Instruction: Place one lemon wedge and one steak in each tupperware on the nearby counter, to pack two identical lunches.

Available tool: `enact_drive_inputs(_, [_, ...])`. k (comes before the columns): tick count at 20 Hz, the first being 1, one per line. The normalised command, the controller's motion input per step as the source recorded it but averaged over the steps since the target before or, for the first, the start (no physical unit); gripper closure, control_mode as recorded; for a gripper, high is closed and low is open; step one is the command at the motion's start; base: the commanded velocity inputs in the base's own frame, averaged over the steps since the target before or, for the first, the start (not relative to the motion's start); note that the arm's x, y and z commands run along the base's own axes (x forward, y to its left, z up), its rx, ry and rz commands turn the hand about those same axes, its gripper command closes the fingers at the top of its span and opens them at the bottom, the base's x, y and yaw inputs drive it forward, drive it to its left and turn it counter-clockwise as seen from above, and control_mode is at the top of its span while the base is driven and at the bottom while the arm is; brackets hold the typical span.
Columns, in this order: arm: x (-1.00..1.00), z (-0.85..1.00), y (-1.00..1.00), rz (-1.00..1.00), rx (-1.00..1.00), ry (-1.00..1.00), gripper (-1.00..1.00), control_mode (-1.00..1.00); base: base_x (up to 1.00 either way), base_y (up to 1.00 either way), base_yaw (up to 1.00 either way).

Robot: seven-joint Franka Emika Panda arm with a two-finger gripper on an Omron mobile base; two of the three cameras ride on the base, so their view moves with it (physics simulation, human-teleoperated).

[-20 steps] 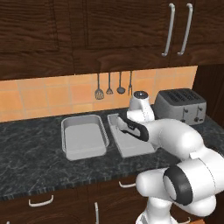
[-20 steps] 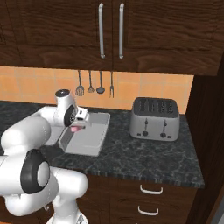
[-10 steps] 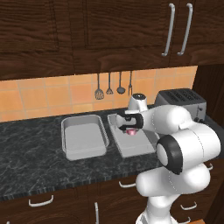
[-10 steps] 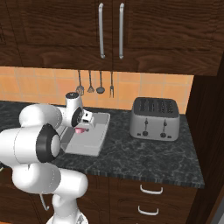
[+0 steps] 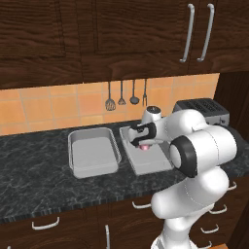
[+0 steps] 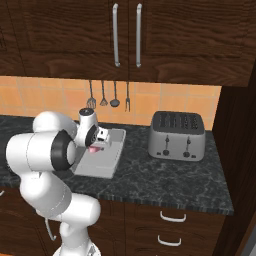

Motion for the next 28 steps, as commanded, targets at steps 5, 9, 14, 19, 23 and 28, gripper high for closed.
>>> enact_drive_inputs(5, [0.0, 0.0, 0.0, 0.0, 0.0, 0.0, -1.0, -1.0, 0.0, 0.0, 0.0])
enact_drive_inputs(9, [0.0, 0.0, 0.0, 0.0, 0.0, 0.0, -1.0, -1.0, 0.0, 0.0, 0.0])
enact_drive_inputs(14, [0.0, -0.01, 0.0, 0.0, 0.0, 0.0, -1.0, -1.0, 0.0, 0.0, 0.0])
enact_drive_inputs(19, [-0.57, 0.45, 0.0, 0.0, 0.0, 0.0, -1.0, -1.0, 0.0, 0.0, 0.0])
enact_drive_inputs(23, [-1.0, 0.39, 0.0, 0.0, 0.0, -0.01, -1.0, -1.0, 0.0, 0.0, 0.0])
enact_drive_inputs(28, [-1.0, 0.42, -0.03, 0.0, 0.0, 0.0, -1.0, -1.0, 0.0, 0.0, 0.0])
